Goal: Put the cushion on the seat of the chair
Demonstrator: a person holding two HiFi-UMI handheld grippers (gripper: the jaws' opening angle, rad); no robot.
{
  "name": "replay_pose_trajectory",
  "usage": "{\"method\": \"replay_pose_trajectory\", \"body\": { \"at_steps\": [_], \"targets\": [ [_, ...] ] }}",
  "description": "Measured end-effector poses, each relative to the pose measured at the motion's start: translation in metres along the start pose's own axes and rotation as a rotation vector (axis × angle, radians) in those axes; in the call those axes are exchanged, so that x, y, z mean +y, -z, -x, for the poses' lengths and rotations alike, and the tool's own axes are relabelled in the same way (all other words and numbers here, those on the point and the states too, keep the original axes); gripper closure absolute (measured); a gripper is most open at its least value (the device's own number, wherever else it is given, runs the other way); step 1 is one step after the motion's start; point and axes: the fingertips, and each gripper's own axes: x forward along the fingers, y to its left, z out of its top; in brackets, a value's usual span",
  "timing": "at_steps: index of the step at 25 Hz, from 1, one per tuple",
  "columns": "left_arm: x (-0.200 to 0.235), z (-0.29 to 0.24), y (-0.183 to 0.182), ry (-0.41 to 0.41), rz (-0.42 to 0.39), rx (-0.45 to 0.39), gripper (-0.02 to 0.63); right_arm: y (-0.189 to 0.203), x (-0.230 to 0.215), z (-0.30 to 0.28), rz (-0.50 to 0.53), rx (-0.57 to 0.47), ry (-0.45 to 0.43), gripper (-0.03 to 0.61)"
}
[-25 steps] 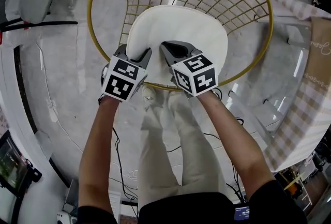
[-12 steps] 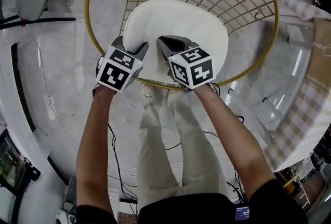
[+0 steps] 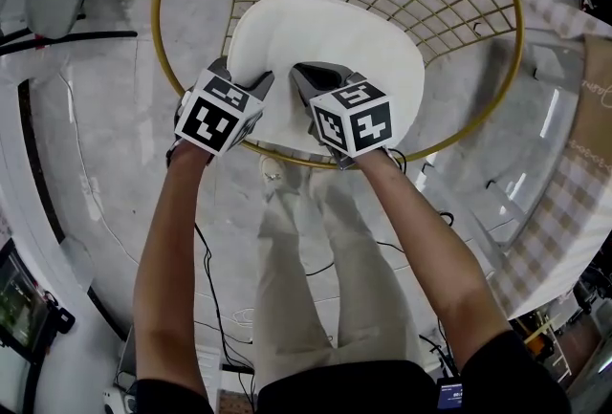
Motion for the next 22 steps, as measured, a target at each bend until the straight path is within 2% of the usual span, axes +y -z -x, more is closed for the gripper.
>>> {"method": "replay_pose_trajectory", "body": {
  "at_steps": [18,20,22],
  "targets": [
    [0.014,-0.018,0.009,-0.001,-0.009,0.067,0.505,0.009,-0.012,-0.025,-0.027,0.018,0.028,0.558],
    [0.019,-0.018,0.009,-0.028,-0.011,0.061,0.485,0.01,-0.014,-0.027,-0.034,0.021,0.036,0.558],
    [0.026,-0.017,0.008,-0.074,-0.011,0.044,0.408,0.011,-0.015,-0.029,-0.041,0.026,0.039,0.558]
  ]
}}
